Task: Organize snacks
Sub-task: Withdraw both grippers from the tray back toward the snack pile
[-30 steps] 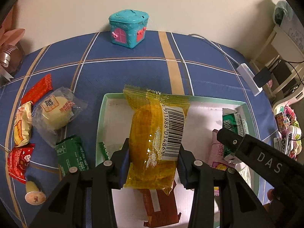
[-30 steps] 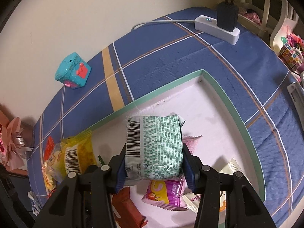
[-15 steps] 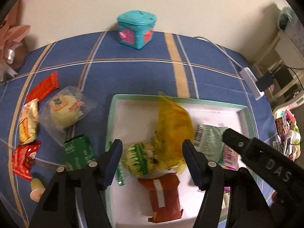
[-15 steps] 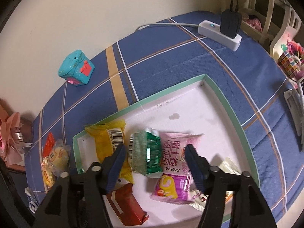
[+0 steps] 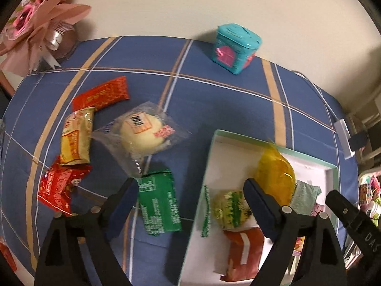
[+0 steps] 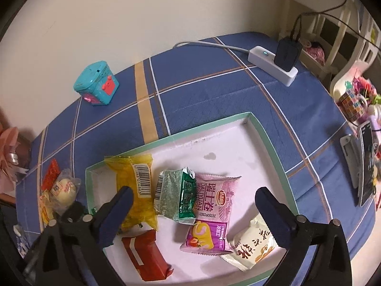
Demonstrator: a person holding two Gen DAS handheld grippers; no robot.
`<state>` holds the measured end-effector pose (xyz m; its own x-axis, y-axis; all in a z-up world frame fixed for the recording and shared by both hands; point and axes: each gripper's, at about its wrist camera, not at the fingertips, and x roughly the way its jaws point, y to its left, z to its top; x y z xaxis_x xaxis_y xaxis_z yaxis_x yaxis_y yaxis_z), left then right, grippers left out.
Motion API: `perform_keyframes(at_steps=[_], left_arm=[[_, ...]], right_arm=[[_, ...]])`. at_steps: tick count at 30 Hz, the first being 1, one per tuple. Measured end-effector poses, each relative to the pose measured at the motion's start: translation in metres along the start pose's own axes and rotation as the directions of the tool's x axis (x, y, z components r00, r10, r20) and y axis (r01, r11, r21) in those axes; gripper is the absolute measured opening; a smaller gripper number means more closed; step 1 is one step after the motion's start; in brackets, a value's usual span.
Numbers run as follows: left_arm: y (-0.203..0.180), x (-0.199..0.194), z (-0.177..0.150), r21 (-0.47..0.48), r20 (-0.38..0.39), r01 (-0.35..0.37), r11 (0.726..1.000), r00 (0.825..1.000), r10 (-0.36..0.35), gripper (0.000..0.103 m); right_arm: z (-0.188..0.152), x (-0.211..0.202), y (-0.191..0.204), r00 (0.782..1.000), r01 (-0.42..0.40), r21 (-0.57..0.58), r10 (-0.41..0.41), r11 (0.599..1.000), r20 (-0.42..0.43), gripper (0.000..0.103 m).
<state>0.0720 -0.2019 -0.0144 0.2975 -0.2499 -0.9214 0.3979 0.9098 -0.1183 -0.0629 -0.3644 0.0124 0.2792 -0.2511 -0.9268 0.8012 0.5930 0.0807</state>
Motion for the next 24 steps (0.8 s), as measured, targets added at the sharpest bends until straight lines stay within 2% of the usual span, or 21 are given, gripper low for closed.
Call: perform_keyframes(at_steps=[2, 7, 16, 21, 24], left_arm=[[0.004, -0.001, 0.001, -0.007, 0.016, -0.008, 1.0, 1.0, 0.008, 0.099], [0.013, -0.009, 0.007, -0.026, 0.062, -0.004, 1.0, 0.998, 0.006, 0.102], [0.022, -0.032, 0.007, -0.049, 0.095, 0.03, 0.998, 0.995, -0.025, 0.102], [0.025, -0.042, 0.002, -0.037, 0.095, 0.027, 0.999, 0.995, -0.024, 0.102], [0.029, -0.049, -0.002, -0.022, 0.101, 0.001, 1.0, 0.995, 0.001, 0.102]], right_arm=[[0.0, 0.002, 0.003, 1.0, 0.005, -0.017, -0.005, 1.0, -0.004, 0.103], [-0.004, -0.001, 0.011, 1.0, 0.017, -0.044, -0.017, 0.999, 0.009, 0.103], [-0.021, -0.004, 0.033, 1.0, 0.024, -0.105, -0.025, 0.994, -0.01, 0.103], [-0.031, -0.009, 0.039, 1.0, 0.022, -0.118, -0.024, 0.993, -0.013, 0.103], [-0.037, -0.012, 0.04, 1.0, 0.015, -0.122, -0.017, 0.992, -0.019, 0.103]])
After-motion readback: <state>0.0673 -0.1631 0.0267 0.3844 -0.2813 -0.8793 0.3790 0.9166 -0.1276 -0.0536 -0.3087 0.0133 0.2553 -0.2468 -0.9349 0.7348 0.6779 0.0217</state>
